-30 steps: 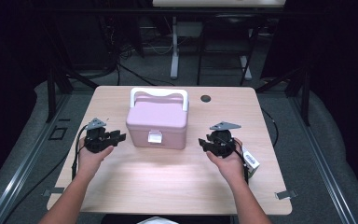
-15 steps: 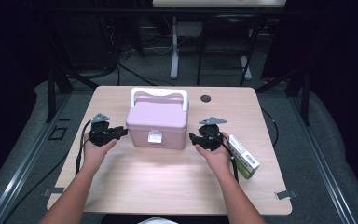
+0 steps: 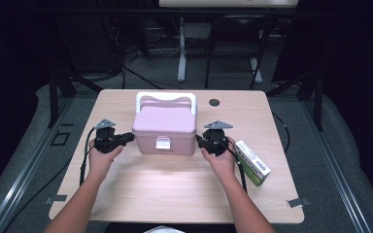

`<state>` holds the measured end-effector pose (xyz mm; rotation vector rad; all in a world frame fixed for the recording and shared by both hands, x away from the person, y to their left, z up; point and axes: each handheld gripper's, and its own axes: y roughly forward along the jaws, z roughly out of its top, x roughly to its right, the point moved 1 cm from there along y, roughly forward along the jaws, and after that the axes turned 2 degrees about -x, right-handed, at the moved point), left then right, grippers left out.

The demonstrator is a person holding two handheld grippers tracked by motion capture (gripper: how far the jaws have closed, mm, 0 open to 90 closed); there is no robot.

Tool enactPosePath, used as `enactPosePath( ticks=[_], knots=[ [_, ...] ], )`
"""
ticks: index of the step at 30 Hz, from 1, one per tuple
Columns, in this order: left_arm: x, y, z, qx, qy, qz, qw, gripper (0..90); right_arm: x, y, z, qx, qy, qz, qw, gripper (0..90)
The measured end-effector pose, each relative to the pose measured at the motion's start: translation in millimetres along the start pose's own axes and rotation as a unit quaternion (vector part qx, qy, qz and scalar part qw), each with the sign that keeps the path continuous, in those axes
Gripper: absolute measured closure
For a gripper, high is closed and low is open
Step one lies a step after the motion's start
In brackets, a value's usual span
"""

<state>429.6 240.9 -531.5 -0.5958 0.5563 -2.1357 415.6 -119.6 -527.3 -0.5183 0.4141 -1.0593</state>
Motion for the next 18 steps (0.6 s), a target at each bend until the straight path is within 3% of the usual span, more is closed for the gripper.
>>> enactPosePath(
  ticks=[4,18],
  knots=[
    [4.7,-0.9,-1.5,0.000,0.006,0.004,1.0000,83.3,-2.3,-1.7,-1.7,-0.003,0.017,0.004,0.9999,76.3],
    [20.1,-4.5,-6.4,-0.003,0.016,0.011,0.9998,89.3,-10.1,-7.9,-3.6,-0.009,0.003,-0.017,0.9998,89.0]
  ],
)
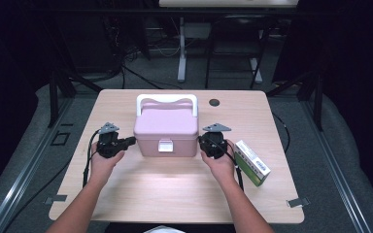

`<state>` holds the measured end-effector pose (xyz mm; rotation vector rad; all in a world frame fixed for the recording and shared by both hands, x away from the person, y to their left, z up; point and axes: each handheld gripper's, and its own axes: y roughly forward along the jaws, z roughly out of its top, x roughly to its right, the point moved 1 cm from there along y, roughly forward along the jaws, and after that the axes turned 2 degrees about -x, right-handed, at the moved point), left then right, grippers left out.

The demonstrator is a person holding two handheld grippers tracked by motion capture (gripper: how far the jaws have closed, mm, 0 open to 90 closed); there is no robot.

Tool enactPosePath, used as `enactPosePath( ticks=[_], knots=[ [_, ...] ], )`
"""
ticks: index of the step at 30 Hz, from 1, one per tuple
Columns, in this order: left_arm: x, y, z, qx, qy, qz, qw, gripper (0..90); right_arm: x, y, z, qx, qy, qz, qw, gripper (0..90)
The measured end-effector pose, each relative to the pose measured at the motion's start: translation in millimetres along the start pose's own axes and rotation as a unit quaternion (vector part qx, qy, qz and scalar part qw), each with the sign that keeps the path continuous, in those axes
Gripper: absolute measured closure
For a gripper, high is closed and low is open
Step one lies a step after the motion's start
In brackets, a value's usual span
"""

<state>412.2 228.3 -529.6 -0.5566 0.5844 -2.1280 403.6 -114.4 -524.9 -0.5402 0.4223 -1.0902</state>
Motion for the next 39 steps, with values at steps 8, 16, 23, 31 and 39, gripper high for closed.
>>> enactPosePath(
  ticks=[8,16,23,31,39],
  knots=[
    [5.4,-4.6,-5.9,-0.002,0.000,-0.010,0.9999,89.6,-6.0,-7.4,-9.4,0.015,-0.007,-0.019,0.9997,89.9],
    [33.8,-5.1,-9.0,-0.016,-0.002,-0.133,0.9909,77.8,-14.6,-15.4,-16.0,0.001,-0.025,0.056,0.9981,77.7],
    [40.4,-11.0,-6.9,-0.018,0.041,-0.037,0.9983,89.3,-31.3,-16.1,-17.9,-0.003,-0.061,0.040,0.9974,80.1],
    [12.0,-6.2,-9.4,-0.012,0.026,0.001,0.9996,89.9,-20.6,-11.4,-19.7,-0.008,-0.031,0.047,0.9984,79.8],
    [-14.2,7.4,7.3,0.005,0.016,0.048,0.9987,90.0,-22.3,-9.4,-18.0,0.006,-0.028,0.036,0.9989,82.3]
  ],
)
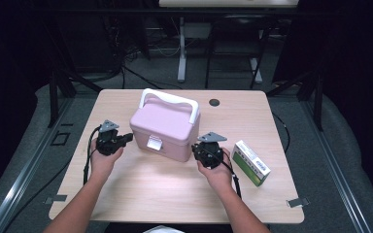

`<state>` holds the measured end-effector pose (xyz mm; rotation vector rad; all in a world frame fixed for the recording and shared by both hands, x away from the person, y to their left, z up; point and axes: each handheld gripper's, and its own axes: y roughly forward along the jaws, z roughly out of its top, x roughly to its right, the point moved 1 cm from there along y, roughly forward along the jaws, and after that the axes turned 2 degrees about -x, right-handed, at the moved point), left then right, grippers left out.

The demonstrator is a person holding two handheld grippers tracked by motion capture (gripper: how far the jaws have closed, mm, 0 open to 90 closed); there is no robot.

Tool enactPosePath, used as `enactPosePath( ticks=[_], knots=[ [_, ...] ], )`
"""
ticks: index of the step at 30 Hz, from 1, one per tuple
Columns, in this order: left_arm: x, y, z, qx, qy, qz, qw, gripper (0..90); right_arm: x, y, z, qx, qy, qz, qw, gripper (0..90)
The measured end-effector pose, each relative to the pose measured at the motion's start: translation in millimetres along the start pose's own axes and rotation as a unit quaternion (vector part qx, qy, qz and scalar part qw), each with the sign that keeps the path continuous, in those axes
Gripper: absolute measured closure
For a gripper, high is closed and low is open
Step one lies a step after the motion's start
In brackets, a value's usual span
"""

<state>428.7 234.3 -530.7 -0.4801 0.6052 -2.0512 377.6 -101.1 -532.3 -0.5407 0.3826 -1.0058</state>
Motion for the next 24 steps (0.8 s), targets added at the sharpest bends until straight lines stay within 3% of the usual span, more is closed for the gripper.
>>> enactPosePath(
  ticks=[5,7,9,12,15,18,20,24],
  knots=[
    [-17.6,13.0,10.6,0.009,-0.019,0.000,0.9998,90.0,4.4,0.5,2.4,0.003,0.009,-0.006,0.9999,83.0],
    [-20.3,17.0,14.5,0.011,-0.020,-0.017,0.9996,90.0,6.0,1.3,2.7,0.004,0.013,-0.008,0.9999,83.1],
    [-20.2,20.3,18.4,0.011,-0.010,-0.013,0.9998,90.0,7.5,1.5,3.1,0.005,0.014,-0.009,0.9999,83.1],
    [-21.9,21.0,20.2,0.011,-0.013,-0.028,0.9995,90.0,10.9,0.8,4.4,0.006,0.015,-0.013,0.9998,83.1],
    [-17.8,19.8,18.4,0.009,-0.002,-0.048,0.9988,90.0,18.6,0.7,6.6,0.009,0.020,-0.024,0.9995,83.0],
    [-8.7,19.0,16.9,0.003,0.025,-0.080,0.9965,90.0,28.7,-0.8,8.5,0.009,0.032,-0.029,0.9990,83.1],
    [-3.6,19.6,18.3,0.002,0.033,-0.081,0.9962,90.0,34.0,-1.2,8.8,0.010,0.040,-0.033,0.9986,83.1],
    [1.7,23.6,22.2,0.005,0.025,-0.083,0.9963,90.0,39.0,0.3,7.3,0.004,0.040,-0.039,0.9984,82.8]
  ],
)
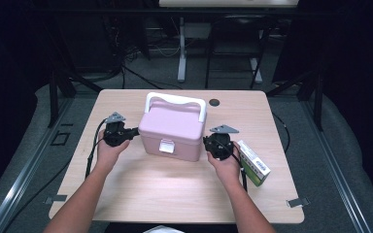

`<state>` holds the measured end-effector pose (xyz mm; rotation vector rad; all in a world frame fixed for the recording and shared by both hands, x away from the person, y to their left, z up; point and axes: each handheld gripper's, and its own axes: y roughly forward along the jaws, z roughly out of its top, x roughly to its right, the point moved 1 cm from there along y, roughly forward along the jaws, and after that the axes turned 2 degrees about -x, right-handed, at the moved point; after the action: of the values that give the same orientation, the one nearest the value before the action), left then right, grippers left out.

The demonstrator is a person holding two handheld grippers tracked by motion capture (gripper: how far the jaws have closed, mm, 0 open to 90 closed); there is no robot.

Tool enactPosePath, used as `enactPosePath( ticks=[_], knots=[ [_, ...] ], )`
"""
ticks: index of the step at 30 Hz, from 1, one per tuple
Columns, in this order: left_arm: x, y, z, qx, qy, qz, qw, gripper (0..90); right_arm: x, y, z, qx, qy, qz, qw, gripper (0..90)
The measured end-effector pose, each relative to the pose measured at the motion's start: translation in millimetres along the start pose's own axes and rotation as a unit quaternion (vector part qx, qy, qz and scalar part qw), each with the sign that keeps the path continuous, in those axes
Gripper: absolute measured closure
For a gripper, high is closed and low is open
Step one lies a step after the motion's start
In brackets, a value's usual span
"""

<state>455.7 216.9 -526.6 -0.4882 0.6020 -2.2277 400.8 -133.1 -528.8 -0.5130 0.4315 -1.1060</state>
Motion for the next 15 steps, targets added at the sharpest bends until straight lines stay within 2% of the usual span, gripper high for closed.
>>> enactPosePath(
  ticks=[2,3,4,7,10,12,15],
  knots=[
    [-1.4,1.8,2.4,-0.005,-0.008,0.009,0.9999,90.0,1.0,1.7,-0.5,-0.001,-0.007,-0.009,0.9999,82.8],
    [-2.6,3.4,3.4,-0.002,-0.017,0.012,0.9998,90.0,1.9,2.2,-0.7,-0.002,-0.003,-0.011,0.9999,82.8],
    [-2.7,4.5,4.4,-0.002,-0.026,0.005,0.9996,90.0,3.9,3.0,-0.7,-0.003,-0.002,-0.011,0.9999,82.9],
    [2.3,8.0,6.0,-0.006,-0.016,0.002,0.9999,90.0,5.0,3.9,-0.8,-0.006,0.004,-0.004,1.0000,83.9],
    [7.9,7.0,5.2,-0.009,-0.006,0.000,0.9999,90.0,3.7,3.1,-1.3,-0.005,0.000,-0.015,0.9999,89.9],
    [11.4,4.8,2.3,-0.006,-0.007,-0.001,1.0000,90.0,4.2,2.6,-2.5,-0.002,0.004,-0.011,0.9999,90.0],
    [14.4,1.1,-0.5,-0.009,-0.008,-0.007,0.9999,90.0,2.8,0.6,-3.3,-0.004,-0.003,-0.018,0.9998,90.0]
  ],
)
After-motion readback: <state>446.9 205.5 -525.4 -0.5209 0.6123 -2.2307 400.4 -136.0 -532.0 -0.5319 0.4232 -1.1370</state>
